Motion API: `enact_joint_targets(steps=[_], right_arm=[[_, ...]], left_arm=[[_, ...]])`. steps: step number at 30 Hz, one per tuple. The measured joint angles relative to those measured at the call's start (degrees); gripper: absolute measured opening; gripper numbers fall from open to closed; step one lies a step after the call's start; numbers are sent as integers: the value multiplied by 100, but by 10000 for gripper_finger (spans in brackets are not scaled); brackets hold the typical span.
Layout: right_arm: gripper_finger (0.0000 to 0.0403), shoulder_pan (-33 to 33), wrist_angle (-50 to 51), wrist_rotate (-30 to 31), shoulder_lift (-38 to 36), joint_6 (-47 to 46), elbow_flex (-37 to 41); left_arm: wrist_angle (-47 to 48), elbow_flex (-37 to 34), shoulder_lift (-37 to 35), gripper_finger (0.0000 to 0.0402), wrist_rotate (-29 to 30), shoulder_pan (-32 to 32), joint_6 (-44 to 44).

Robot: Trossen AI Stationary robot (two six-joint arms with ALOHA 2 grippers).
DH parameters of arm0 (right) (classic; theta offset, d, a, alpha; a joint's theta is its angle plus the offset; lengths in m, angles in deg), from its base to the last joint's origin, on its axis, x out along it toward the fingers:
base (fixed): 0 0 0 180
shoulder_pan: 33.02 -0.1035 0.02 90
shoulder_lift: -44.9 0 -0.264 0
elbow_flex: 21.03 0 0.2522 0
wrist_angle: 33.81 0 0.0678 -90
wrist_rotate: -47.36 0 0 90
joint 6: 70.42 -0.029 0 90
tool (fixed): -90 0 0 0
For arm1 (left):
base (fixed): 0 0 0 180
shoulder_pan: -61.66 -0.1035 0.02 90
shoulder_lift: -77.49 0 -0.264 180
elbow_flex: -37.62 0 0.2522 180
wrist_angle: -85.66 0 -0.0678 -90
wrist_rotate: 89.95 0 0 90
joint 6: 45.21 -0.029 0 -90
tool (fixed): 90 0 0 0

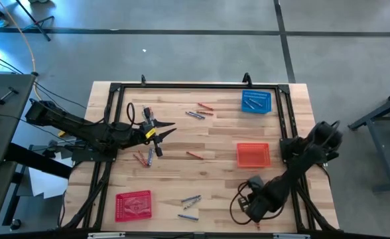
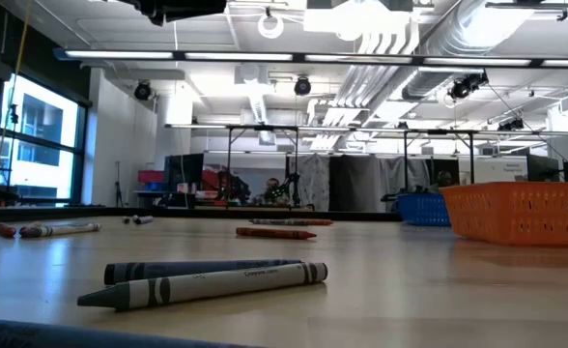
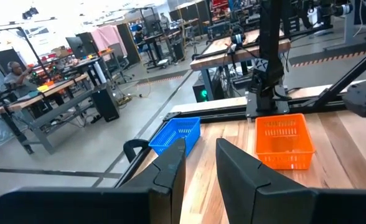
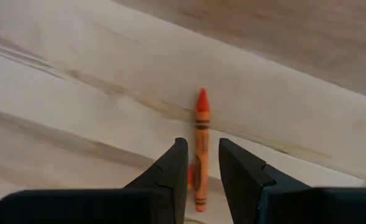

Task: Sort crayons
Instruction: Put the orange crayon into the red bin

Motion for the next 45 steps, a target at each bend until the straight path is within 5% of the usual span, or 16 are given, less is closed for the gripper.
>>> enact_joint_targets(steps=[45], right_arm=[[84,39,-562,-567,635,-18,-20]], left_arm=[[2,0,0,76,0,0,-12]])
